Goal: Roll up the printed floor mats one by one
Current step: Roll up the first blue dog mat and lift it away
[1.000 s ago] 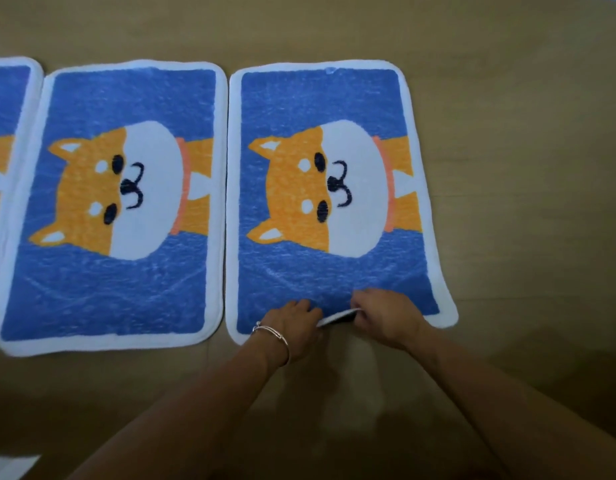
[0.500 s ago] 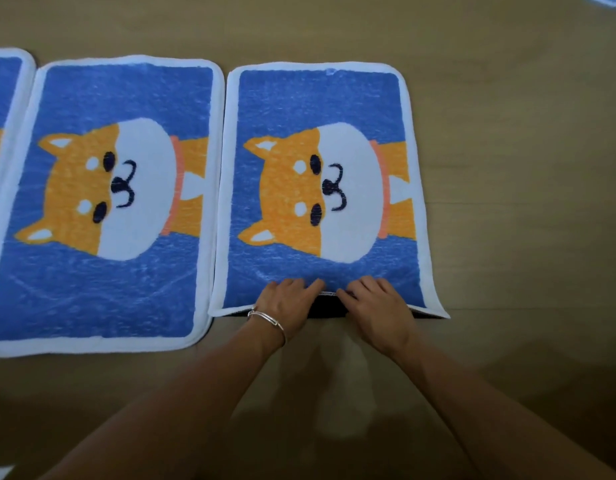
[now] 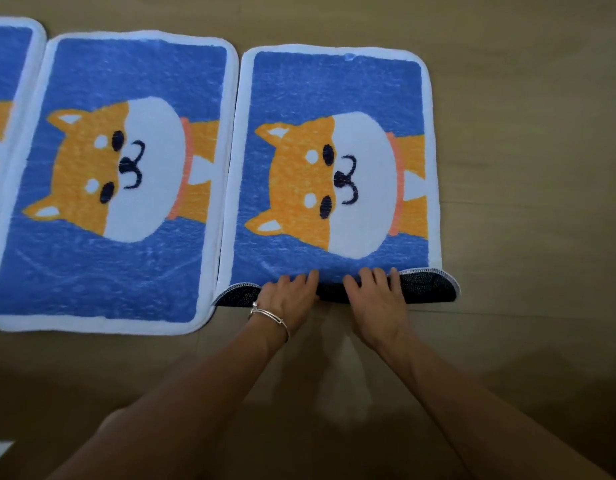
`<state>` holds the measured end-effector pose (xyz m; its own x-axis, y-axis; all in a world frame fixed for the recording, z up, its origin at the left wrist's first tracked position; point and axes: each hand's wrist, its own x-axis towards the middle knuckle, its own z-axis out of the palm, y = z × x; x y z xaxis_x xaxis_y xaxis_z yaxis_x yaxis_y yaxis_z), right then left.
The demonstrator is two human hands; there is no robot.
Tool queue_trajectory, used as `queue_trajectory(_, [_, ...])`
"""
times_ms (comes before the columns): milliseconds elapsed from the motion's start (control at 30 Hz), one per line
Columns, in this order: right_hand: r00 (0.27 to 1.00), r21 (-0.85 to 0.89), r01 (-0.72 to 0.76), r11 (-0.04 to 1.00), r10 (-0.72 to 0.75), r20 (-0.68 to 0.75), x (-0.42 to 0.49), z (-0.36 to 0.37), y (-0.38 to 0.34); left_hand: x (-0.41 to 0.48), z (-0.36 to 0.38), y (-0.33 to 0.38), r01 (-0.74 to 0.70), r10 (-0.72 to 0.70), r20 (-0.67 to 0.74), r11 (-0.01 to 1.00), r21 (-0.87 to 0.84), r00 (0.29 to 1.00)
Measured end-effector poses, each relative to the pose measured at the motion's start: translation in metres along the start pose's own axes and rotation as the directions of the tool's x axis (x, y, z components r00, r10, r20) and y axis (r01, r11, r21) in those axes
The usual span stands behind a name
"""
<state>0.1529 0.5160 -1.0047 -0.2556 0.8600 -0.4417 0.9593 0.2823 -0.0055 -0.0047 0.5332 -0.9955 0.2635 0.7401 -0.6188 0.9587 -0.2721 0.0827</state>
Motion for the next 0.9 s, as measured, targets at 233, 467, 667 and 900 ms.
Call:
queue_trajectory(233, [0.986, 0.044, -0.050, 0.998, 0.042, 0.161, -0.002, 0.005, 0.008, 0.001, 0.011, 0.004, 0.038, -0.037, -0.021, 0.999, 0.033, 0.999])
queue_trajectory(467, [0.978, 0.088, -0.097, 0.991, 0.079, 0.195, -0.001, -0.002, 0.005, 0.007, 0.007, 0.003, -0.025, 0.029, -0.055, 0.997, 0.077, 0.998])
queue_trajectory(667, [0.950, 0.206, -0.144, 0.968, 0.077, 0.301, -0.010, 0.008, 0.006, -0.005, 0.014, 0.004, -0.181, 0.181, 0.008, 0.982, 0.056, 0.983])
queue_trajectory(900, [0.921, 0.199, -0.027, 0.980, -0.053, 0.385, -0.009, 0.014, 0.007, 0.005, 0.023, 0.007, -0.074, 0.052, 0.117, 0.978, 0.193, 0.992])
